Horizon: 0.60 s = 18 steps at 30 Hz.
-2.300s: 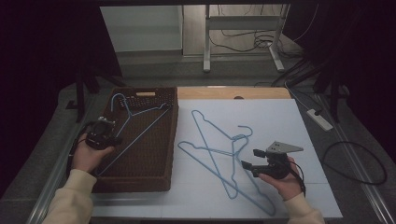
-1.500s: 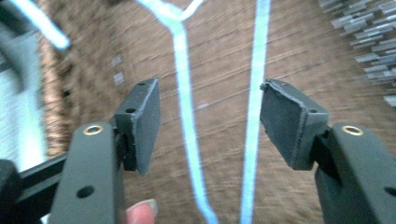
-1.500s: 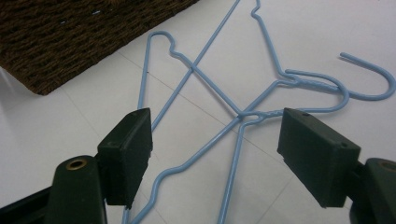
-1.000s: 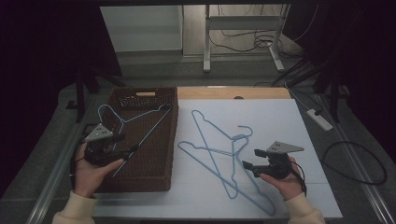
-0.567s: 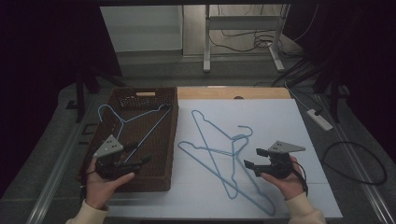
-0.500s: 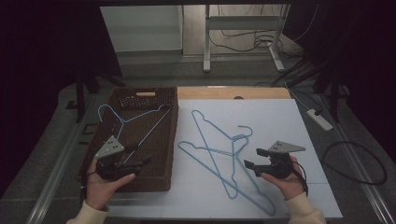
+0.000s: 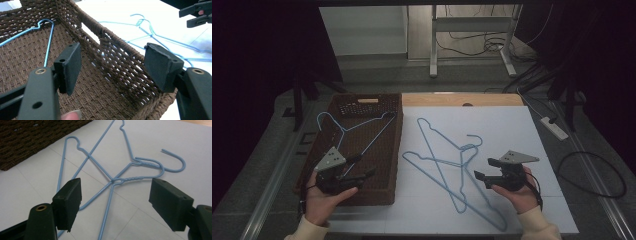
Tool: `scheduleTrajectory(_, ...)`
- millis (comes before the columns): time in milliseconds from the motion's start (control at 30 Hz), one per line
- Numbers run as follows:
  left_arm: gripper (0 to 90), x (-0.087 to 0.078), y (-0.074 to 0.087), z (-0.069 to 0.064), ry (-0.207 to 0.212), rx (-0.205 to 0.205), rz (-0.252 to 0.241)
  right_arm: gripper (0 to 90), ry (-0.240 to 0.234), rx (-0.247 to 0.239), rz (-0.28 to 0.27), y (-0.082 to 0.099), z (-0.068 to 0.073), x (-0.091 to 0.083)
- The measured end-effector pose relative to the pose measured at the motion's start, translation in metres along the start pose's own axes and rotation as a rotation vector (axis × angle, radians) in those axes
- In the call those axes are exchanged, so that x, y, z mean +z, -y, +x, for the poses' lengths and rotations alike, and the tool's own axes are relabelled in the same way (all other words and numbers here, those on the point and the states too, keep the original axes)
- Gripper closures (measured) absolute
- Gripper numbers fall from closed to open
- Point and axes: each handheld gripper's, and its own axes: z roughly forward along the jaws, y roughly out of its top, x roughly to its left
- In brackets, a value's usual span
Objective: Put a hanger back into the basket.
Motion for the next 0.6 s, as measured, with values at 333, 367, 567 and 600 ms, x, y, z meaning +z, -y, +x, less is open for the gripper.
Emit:
scheduleTrajectory(333, 31.4, 0.004, 0.000, -0.007, 0.021, 0.013, 0.021, 26.9, 0.039, -0.025, 0.020, -0.003, 0.006, -0.003)
scheduleTrajectory(367, 31.3, 0.004, 0.000, -0.007, 0.021, 0.013, 0.021, 26.9, 0.039, -0.025, 0.020, -0.003, 0.006, -0.003)
scheduleTrajectory(567, 31.3, 0.006, 0.001, -0.011, 0.032, 0.016, 0.035, 27.9, 0.071, -0.041, 0.060, -0.004, 0.009, -0.001)
scheduleTrajectory(600, 31.2, 0.007, 0.001, -0.011, 0.033, 0.018, 0.037, 28.4, 0.083, -0.041, 0.073, -0.005, 0.009, -0.001)
